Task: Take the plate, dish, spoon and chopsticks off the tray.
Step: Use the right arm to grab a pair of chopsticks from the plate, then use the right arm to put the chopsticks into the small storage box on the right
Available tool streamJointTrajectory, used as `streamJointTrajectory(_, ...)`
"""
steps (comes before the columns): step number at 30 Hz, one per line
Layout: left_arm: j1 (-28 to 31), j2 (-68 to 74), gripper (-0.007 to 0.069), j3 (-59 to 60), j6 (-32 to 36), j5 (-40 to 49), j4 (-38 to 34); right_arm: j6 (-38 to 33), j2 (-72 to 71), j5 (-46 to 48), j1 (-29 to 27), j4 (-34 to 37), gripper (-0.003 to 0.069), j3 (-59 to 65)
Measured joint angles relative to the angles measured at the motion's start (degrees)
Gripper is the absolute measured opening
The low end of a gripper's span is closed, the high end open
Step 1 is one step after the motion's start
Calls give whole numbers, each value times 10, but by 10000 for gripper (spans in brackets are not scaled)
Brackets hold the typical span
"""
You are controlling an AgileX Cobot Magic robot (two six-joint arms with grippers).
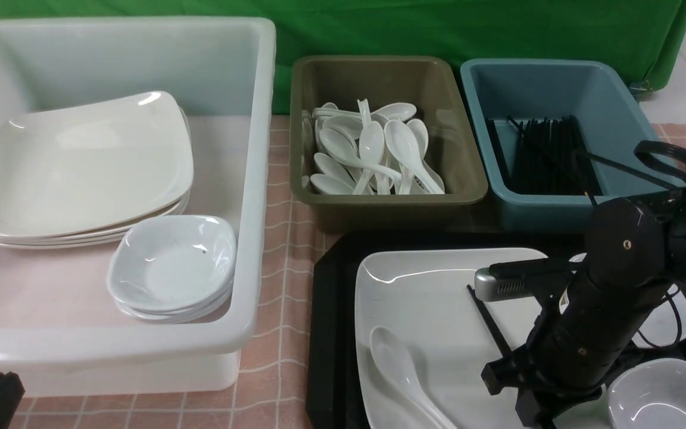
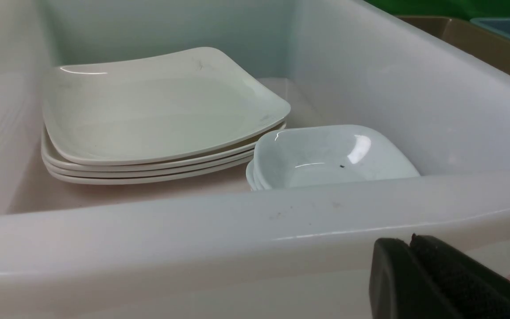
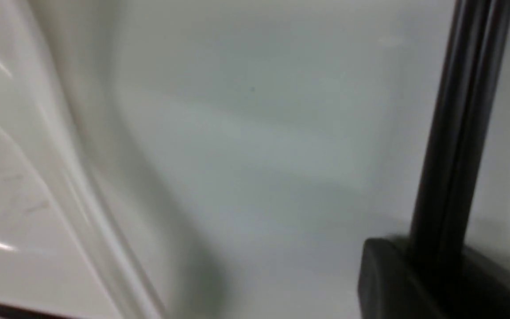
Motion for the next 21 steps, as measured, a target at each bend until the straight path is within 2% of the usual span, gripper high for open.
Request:
streamJointTrajectory(8,0,0,21,0,0,0,0,-5,-82,78,0,1,164,-40)
streamJointTrajectory(13,0,0,21,0,0,0,0,-12,-163,66,-2,-18,164,-76)
streamJointTrajectory(14,0,0,21,0,0,0,0,-14,-175,48,-6,-26,164,-85)
streamJointTrajectory(19,0,0,21,0,0,0,0,-14,-187,-158,-55,-52,164,-130)
streamJointTrajectory(21,0,0,21,0,0,0,0,-11,-167,-309,-96,-57,164,-138)
